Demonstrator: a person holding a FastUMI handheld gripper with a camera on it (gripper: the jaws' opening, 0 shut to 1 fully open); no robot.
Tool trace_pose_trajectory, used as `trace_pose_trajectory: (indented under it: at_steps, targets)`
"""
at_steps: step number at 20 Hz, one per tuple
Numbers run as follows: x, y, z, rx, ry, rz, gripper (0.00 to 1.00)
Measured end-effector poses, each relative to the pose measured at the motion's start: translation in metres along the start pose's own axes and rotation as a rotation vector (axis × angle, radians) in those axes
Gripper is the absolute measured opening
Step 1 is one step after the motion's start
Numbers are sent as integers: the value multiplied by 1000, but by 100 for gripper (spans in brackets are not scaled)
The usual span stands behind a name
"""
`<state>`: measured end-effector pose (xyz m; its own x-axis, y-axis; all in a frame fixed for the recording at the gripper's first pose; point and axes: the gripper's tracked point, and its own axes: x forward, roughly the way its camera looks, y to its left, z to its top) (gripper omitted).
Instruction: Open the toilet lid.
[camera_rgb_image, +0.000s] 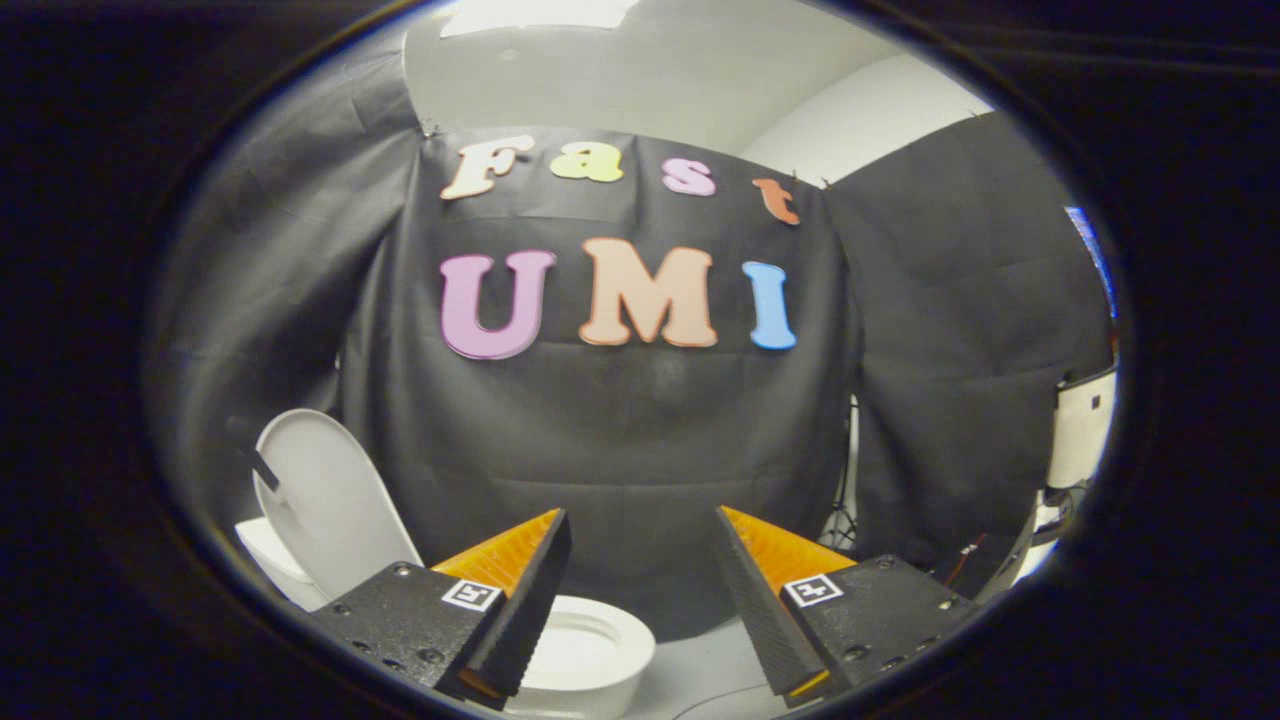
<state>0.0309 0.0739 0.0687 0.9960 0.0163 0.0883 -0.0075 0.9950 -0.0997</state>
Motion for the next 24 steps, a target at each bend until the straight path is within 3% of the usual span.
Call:
trace_pose_trajectory:
  at_steps: [3,8,24]
  targets:
    - [-8,-31,-40,34,70,-54,90]
    - [-11,-43,-79,60,164,-72,91]
    - [-10,-44,-85,96,173,-60,92]
